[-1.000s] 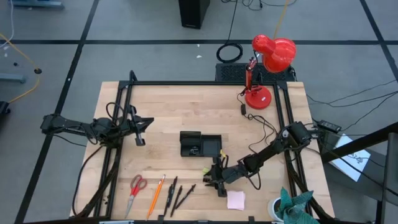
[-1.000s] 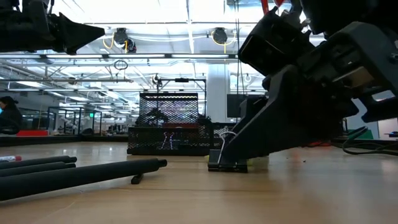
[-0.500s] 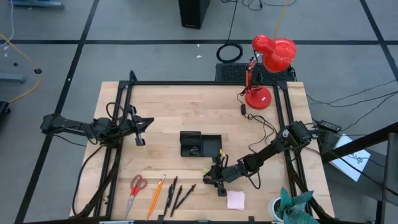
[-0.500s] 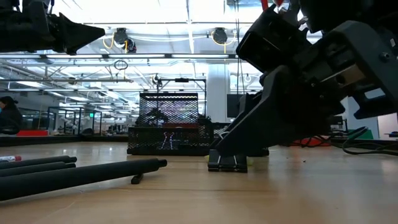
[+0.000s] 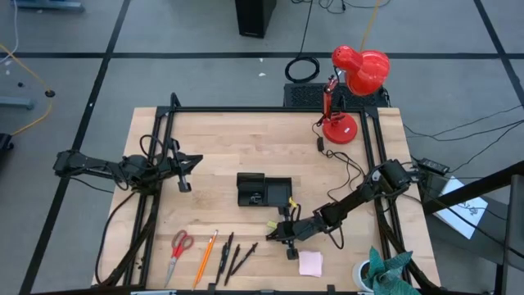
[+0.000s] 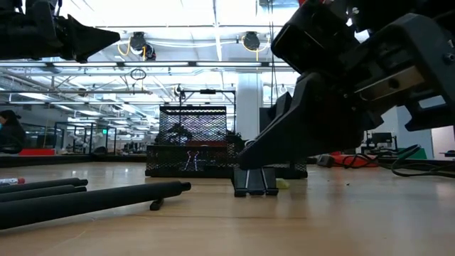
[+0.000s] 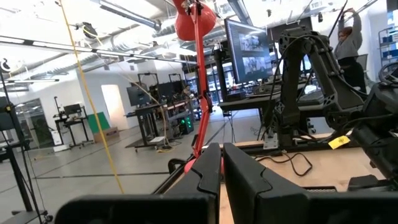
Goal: Pick and place office supplies into organizer
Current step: Put the black binder clip into the mesh desk organizer
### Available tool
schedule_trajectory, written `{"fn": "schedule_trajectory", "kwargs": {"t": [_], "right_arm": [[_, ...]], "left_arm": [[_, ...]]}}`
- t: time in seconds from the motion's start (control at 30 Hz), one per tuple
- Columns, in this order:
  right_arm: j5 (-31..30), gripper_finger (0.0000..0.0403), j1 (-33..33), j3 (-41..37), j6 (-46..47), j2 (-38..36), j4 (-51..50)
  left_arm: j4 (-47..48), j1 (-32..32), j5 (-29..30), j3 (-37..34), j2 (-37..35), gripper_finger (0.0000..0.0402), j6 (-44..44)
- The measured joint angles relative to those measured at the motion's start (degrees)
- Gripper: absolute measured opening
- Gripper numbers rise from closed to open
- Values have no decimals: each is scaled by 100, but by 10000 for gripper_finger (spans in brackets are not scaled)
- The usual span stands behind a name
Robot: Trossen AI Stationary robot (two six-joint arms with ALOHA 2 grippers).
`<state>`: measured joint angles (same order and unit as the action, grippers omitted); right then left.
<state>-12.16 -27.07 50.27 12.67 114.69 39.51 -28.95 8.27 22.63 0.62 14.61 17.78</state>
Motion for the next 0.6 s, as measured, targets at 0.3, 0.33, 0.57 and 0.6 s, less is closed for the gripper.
{"fn": "schedule_trajectory", "kwargs": {"t": [0.3, 0.33, 0.57, 0.6], "right_arm": [[3, 3, 0, -7, -333, -372, 29], [3, 3, 0, -7, -424, -463, 32], [0, 2, 206, 191, -849, -1265, -552], [-14, 2, 272, 342, -884, -1331, -888]], "left_arm": [[-2, 1, 0, 2, 1, 26, 2], [0, 0, 0, 2, 2, 26, 2], [-4, 0, 0, 0, 2, 26, 2], [-4, 0, 0, 2, 0, 26, 2]]}}
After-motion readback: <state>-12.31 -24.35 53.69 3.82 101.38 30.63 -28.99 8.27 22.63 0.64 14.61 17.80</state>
